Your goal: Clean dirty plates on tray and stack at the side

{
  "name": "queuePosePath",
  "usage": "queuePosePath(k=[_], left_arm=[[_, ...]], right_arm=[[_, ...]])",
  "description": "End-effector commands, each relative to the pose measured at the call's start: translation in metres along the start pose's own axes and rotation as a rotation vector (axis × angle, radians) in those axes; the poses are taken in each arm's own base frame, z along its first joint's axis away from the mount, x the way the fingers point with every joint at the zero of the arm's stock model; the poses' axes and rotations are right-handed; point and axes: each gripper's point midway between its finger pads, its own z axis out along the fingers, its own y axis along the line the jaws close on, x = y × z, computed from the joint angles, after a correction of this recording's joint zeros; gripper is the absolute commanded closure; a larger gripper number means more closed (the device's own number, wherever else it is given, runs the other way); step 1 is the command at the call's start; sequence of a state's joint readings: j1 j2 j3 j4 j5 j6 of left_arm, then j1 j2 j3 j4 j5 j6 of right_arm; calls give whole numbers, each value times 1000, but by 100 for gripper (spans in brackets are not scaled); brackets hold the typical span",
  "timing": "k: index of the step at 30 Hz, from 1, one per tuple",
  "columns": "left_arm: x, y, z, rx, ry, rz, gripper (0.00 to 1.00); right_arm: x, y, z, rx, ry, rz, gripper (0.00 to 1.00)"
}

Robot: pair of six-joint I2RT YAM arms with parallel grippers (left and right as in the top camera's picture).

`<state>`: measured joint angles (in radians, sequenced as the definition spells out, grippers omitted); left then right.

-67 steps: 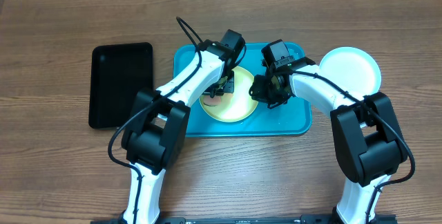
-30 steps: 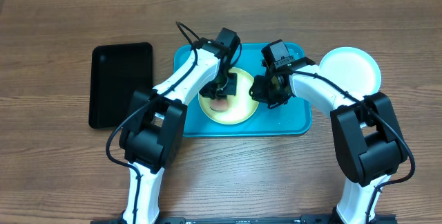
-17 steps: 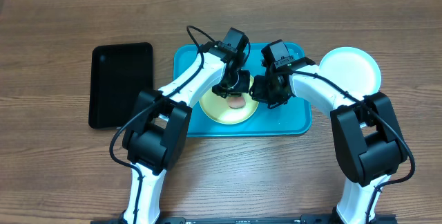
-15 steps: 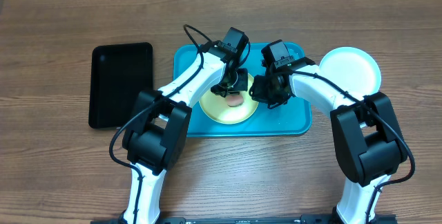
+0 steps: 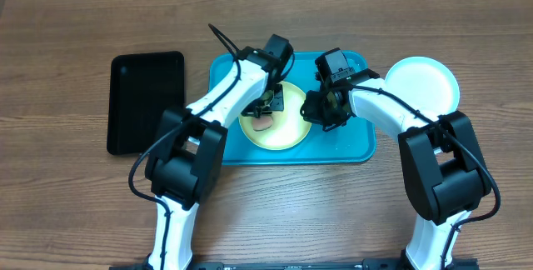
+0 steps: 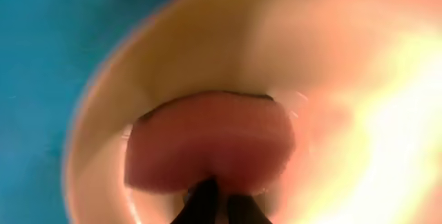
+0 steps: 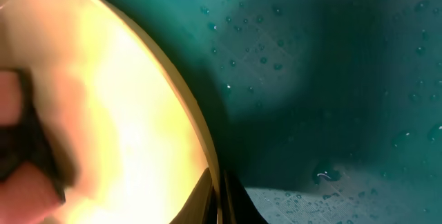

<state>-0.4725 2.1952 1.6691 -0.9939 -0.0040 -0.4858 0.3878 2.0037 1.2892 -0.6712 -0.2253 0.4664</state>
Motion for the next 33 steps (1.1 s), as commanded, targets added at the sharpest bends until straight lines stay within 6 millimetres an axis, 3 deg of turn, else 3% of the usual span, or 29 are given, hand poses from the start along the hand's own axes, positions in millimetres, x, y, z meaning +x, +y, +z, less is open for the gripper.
queuePosePath(k=[1, 8, 11, 14, 17, 19, 22, 28, 33], left_arm=[[41, -47, 11, 286, 184, 200, 96], [9, -58, 11, 333, 54, 200, 96], [-18, -34, 17, 197, -41, 70, 96], [-36, 11, 18, -23, -134, -83, 96], [-43, 44, 9, -178, -179, -146, 96], [-45, 50, -2, -206, -170, -150, 96], [-44, 47, -22, -189, -133, -143, 96], [-40, 13, -60, -16, -51, 10, 96], [-47, 17, -86, -1, -62, 20, 96]], right_arm=[[18, -22, 19, 80, 52, 12, 96], [18, -23, 19, 82, 54, 12, 96], [18, -23, 19, 82, 53, 12, 96], [18, -23, 19, 82, 54, 12, 96], [18, -24, 19, 87, 54, 12, 96], [18, -24, 18, 89, 53, 12, 96], [18, -23, 19, 88, 50, 12, 96], [18, -24, 19, 88, 51, 12, 96], [21, -25, 18, 94, 62, 14, 96]])
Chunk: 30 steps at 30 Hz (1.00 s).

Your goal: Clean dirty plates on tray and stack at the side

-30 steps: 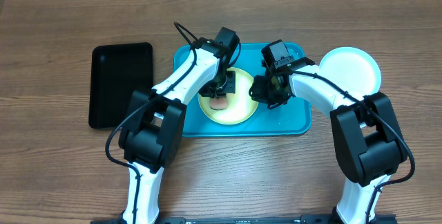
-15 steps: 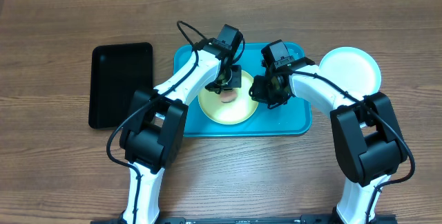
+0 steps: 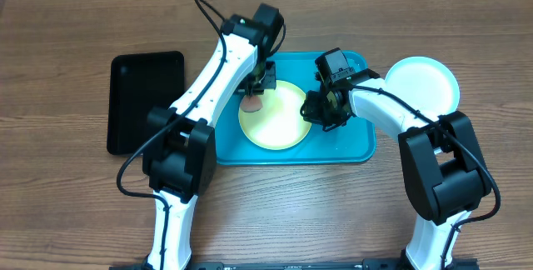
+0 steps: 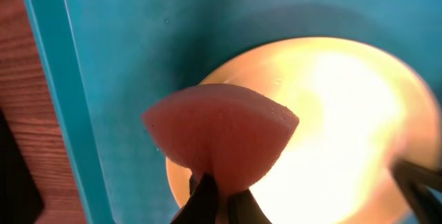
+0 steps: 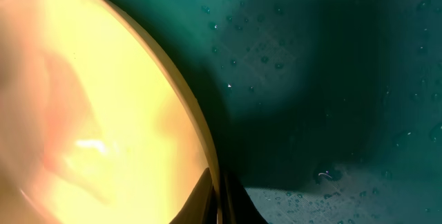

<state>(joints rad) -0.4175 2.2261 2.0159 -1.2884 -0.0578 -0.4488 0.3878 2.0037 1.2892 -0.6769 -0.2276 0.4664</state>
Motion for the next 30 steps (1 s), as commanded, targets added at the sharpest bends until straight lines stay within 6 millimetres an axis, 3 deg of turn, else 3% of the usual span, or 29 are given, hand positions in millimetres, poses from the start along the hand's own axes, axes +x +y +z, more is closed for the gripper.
queuePosePath(k=[1, 7, 11, 20, 30], left_arm=[[-13, 2, -14, 43, -27, 48, 96], [-26, 32, -8, -18, -46, 8, 96], [-28, 42, -2, -22, -40, -13, 96], [-25, 42, 9, -24, -31, -13, 96], [-22, 32, 15, 30, -14, -11, 96]], right_arm=[[21, -25, 17, 96, 62, 15, 96], [23, -26, -3, 119, 51, -13, 96], [15, -35, -33, 198, -29, -23, 96], [8, -68, -108, 431, -199, -28, 96], [0, -82, -159, 615, -392, -15, 96]])
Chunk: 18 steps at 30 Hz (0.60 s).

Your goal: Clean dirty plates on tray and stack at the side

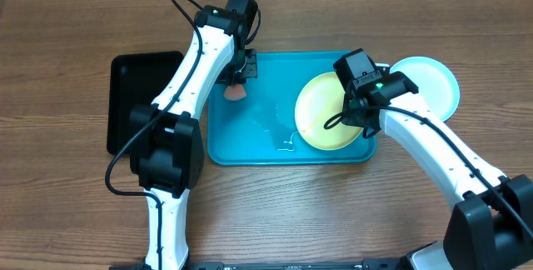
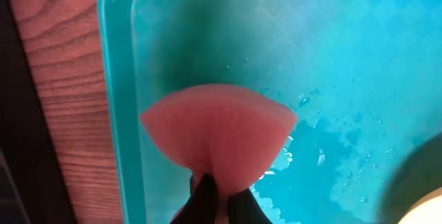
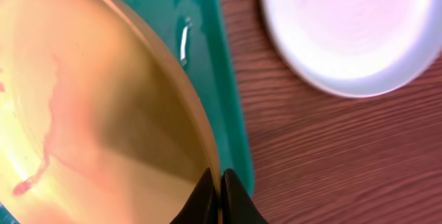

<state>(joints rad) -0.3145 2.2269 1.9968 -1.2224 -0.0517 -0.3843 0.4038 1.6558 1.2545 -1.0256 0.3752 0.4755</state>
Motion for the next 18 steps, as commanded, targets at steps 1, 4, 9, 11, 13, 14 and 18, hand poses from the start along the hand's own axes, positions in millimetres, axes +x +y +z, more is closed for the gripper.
queuePosePath(k=[1, 4, 9, 11, 13, 14, 18], left_arm=[[7, -6, 9, 18, 29, 29, 96], [9, -6, 12, 16, 36, 29, 96], [9, -5, 12, 16, 36, 29, 96], [9, -6, 12, 17, 35, 29, 96], [8, -6, 12, 18, 32, 29, 96], [8, -6, 12, 18, 31, 29, 96], [7, -6, 12, 19, 28, 29, 96]], right_arm=[[-15, -14, -20, 113, -139, -2, 96], [-20, -14, -32, 197, -224, -53, 96], [-25, 1, -62, 317, -405, -156, 96], [-26, 9, -78, 363, -490, -195, 96], [-27, 16, -96, 407, -579, -229, 96], [-27, 19, -102, 422, -610, -239, 96], [-26, 29, -130, 487, -746, -275, 96]])
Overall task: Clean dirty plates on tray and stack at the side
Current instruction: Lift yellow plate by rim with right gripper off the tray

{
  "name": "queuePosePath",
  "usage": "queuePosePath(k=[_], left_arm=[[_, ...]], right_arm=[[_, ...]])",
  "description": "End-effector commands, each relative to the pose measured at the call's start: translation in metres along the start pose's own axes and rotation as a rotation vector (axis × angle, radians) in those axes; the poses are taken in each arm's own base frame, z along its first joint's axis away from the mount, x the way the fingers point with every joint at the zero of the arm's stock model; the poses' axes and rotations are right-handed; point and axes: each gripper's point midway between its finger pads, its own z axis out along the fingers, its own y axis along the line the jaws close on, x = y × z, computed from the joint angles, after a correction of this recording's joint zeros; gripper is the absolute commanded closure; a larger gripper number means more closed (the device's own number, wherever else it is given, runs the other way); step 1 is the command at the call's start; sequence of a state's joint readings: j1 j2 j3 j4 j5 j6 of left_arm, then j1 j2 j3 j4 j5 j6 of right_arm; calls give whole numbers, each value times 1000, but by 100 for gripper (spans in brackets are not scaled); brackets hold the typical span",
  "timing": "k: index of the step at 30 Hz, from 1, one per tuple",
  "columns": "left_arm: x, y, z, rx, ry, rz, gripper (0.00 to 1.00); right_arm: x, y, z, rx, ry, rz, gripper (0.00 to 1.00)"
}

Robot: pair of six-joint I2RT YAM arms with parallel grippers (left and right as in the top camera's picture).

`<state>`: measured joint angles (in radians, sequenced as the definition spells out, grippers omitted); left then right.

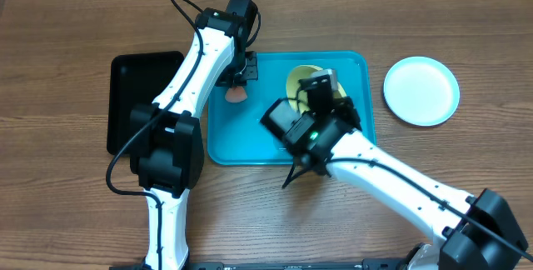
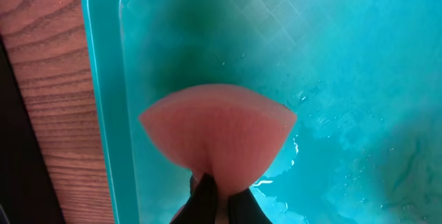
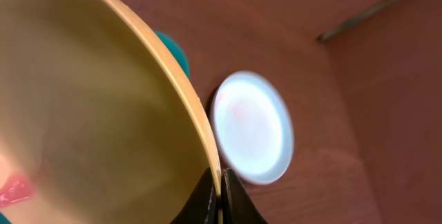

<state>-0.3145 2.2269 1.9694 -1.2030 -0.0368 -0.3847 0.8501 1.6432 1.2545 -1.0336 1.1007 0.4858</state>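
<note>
My right gripper (image 3: 219, 186) is shut on the rim of the yellow plate (image 3: 97, 113), which is raised off the teal tray (image 1: 250, 141) and steeply tilted. Overhead, the yellow plate (image 1: 298, 81) shows above the tray's middle, partly behind the right arm. A reddish smear (image 3: 14, 186) sits low on its face. My left gripper (image 2: 219, 198) is shut on a pink sponge (image 2: 217, 131) over the tray's left end. The white plate (image 1: 420, 91) lies on the table right of the tray.
A black tray (image 1: 144, 102) lies on the wooden table left of the teal tray. Water drops and a wet film (image 2: 331, 141) cover the teal tray's floor. The right arm (image 1: 391, 182) stretches across the table in front of the tray.
The yellow plate was lying low at the tray's right end beside the white plate; now it is lifted, tipped steeply and over the tray's middle. The left gripper and sponge have barely shifted.
First the sponge pressed on the yellow plate in the tray while my right gripper pinched its rim. Then the sponge was off the plate at its upper left. Later the sponge hung at the tray's left end and the plate was at the right end; now it is raised and tilted.
</note>
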Motion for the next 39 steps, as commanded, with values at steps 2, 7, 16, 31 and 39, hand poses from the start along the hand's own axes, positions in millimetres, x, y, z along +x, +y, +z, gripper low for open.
queuePosePath(k=[2, 7, 16, 31, 39], left_arm=[[3, -4, 6, 8, 16, 29, 95], [4, -4, 6, 8, 16, 29, 96], [4, -4, 6, 8, 16, 29, 96], [3, -5, 6, 9, 13, 29, 96], [3, -5, 6, 9, 13, 30, 96]], right_arm=[[-28, -32, -24, 173, -182, 27, 96], [-32, -34, -30, 191, -212, 24, 96], [-12, -9, -17, 23, -84, 194, 96], [32, -5, 86, -490, 511, 603, 96], [73, -95, 156, -494, 659, 1014, 96]])
